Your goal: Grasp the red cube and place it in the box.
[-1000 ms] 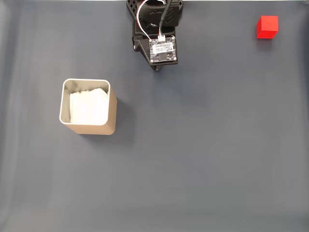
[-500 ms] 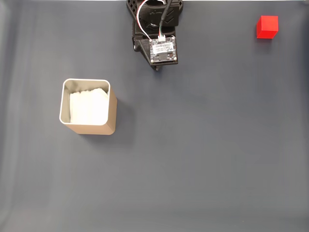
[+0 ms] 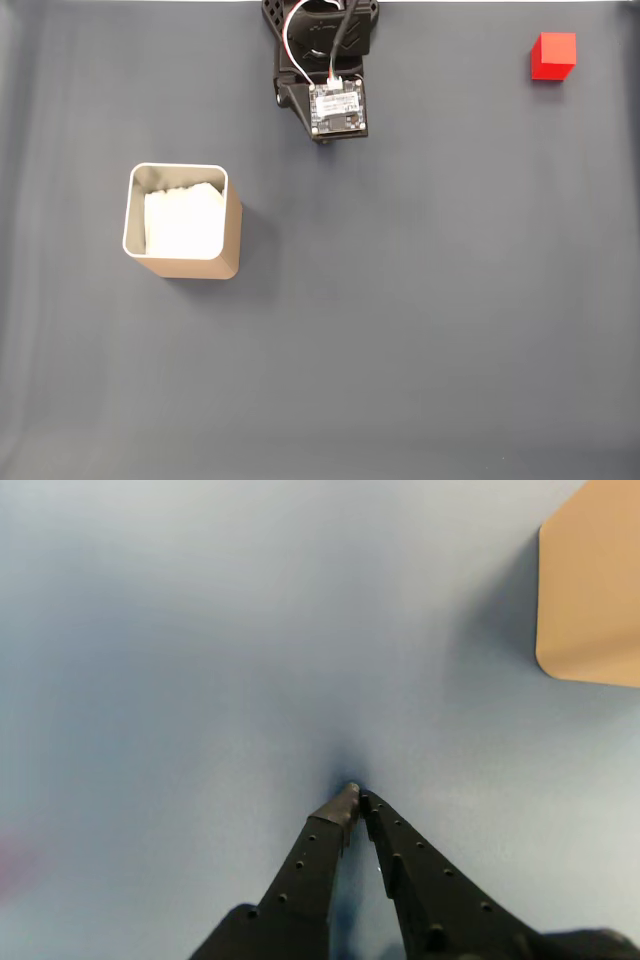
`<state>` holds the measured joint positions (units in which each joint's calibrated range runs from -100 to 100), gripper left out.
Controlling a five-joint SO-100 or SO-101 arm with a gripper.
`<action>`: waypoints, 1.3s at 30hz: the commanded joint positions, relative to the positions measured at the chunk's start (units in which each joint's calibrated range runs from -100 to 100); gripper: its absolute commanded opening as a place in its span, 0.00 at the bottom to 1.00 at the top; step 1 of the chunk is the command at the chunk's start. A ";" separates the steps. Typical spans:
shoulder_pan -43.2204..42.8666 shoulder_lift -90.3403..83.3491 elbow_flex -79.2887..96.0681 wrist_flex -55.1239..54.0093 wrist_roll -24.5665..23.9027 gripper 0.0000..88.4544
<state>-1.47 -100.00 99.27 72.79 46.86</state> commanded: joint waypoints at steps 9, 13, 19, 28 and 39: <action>0.58 0.09 0.55 -19.07 -2.15 0.00; 0.58 0.35 0.09 -23.42 -2.10 0.00; 0.29 2.86 -3.83 -26.46 -2.05 0.00; -1.69 14.37 -17.78 -25.80 -2.15 0.00; -7.02 24.84 -35.01 -17.43 -0.15 0.00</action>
<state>-7.10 -77.00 70.67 52.56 45.69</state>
